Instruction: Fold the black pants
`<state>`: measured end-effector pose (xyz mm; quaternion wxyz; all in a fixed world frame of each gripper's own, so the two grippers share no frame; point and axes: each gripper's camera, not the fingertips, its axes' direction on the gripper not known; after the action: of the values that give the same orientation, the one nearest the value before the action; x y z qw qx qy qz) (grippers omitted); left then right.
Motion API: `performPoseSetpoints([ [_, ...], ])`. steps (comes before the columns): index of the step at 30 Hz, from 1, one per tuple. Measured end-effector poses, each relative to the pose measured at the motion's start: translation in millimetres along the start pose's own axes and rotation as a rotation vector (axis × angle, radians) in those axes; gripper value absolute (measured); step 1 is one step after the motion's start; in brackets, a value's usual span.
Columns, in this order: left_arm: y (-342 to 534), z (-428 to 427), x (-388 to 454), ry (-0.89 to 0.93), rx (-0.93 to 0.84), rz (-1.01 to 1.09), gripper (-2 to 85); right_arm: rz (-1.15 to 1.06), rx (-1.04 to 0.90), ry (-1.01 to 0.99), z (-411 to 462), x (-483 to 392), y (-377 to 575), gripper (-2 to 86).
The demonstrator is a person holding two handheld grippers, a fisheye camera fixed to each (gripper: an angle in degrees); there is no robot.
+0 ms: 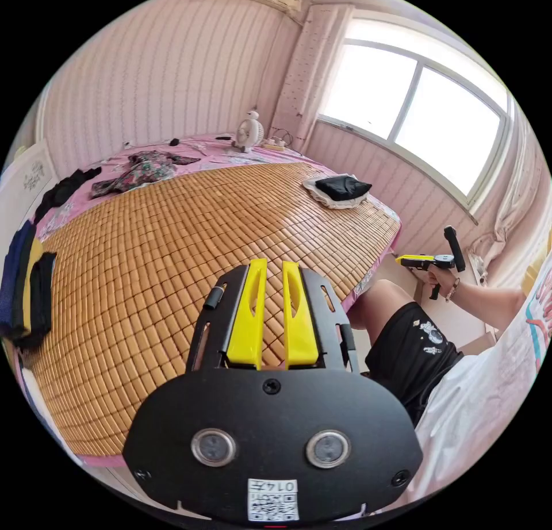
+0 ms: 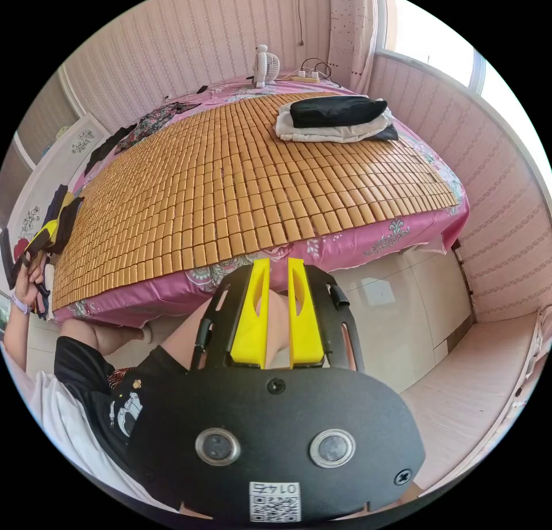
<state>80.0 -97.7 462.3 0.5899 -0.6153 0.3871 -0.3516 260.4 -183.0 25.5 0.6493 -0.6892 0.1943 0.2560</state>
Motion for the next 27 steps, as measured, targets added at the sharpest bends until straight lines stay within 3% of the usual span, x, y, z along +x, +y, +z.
performPoseSetpoints([
  [7,-122,130,78,-0.037,-0.059,0.264,9.5,0.033,0.116,-0.078,40,53,-39,9.0],
  [12,-214,243,131,0.156,-0.118,0.263,11.3,0.102,0.300,-0.091,53,99,-105,11.6],
  [16,-258,308,166,0.162,-0.095,0.305,11.4,0.179,0.477,0.063,63,140,-149,11.9],
  [21,-295,388,190,0.196,-0.163,0.215,10.2,0.313,0.431,0.052,89,187,-181,6.8],
  [27,-295,426,209,0.164,-0.270,0.267,3.5,0.203,0.412,-0.029,91,192,-179,2.9],
])
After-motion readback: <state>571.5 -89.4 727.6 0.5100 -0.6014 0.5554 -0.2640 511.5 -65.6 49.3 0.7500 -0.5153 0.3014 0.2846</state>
